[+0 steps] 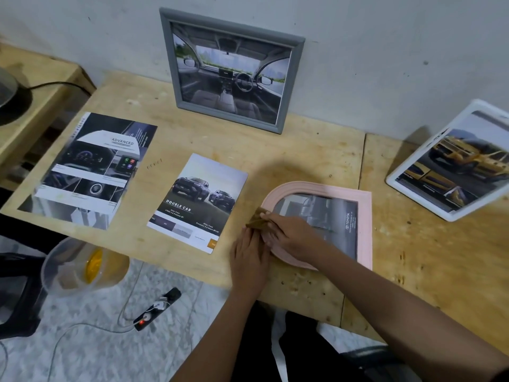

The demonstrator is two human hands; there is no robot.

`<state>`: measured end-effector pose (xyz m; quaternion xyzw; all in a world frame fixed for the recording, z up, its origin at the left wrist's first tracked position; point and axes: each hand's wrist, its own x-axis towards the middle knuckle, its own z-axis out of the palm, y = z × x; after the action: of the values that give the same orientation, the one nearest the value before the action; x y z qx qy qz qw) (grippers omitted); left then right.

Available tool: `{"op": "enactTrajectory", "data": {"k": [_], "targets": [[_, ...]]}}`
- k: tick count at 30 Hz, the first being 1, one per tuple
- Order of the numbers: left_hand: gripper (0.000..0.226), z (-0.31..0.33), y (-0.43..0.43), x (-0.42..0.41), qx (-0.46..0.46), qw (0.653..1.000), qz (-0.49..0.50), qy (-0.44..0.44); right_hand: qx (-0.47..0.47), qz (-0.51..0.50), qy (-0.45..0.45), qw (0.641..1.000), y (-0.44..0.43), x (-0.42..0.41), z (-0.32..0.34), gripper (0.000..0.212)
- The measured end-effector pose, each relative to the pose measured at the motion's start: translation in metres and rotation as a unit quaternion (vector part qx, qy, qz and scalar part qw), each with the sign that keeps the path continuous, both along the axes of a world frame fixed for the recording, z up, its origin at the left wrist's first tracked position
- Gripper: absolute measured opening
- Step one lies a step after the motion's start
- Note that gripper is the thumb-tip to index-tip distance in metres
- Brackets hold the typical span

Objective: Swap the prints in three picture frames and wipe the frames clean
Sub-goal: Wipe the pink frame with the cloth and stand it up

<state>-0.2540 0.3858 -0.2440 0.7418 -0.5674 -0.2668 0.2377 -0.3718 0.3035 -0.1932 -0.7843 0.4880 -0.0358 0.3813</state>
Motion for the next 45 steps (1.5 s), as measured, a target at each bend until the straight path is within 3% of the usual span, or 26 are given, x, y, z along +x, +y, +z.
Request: {"op": "enactTrajectory", "data": {"k": [5,10,14,17,21,35,41,45], "targets": [[0.059,0.002,0.002,0.005,0.000,1.000,-0.018,0.008,0.006,0.016,0.005,1.000,0.008,-0.010,0.003,0.031],[0.055,-0.006,-0.003,0.032,-0.020,0.994,-0.108,0.007,0.010,-0.008,-0.014,1.000,0.017,-0.014,0.002,0.033],[0.035,0.007,-0.030,0.049,0.012,0.986,-0.044,0.162,0.022,-0.024,-0.040,0.999,0.024,-0.017,0.000,0.036],[0.030,0.021,-0.063,0.050,0.069,0.977,-0.010,0.204,0.018,-0.013,-0.049,0.999,0.031,-0.015,-0.004,0.037],[0.029,0.033,-0.093,0.035,0.108,0.975,-0.031,0.192,-0.032,0.015,-0.042,0.999,0.036,-0.012,-0.009,0.036],[0.028,0.027,-0.092,0.024,0.071,0.986,-0.021,0.147,-0.161,-0.028,-0.053,0.985,0.095,-0.056,-0.036,0.040],[0.030,0.017,-0.089,0.025,0.047,0.989,-0.028,0.141,-0.199,-0.140,-0.042,0.969,0.116,-0.100,-0.035,0.045],[0.030,0.013,-0.089,0.026,0.043,0.990,-0.037,0.131,-0.225,-0.181,-0.014,0.957,0.122,-0.111,-0.036,0.037]]}}
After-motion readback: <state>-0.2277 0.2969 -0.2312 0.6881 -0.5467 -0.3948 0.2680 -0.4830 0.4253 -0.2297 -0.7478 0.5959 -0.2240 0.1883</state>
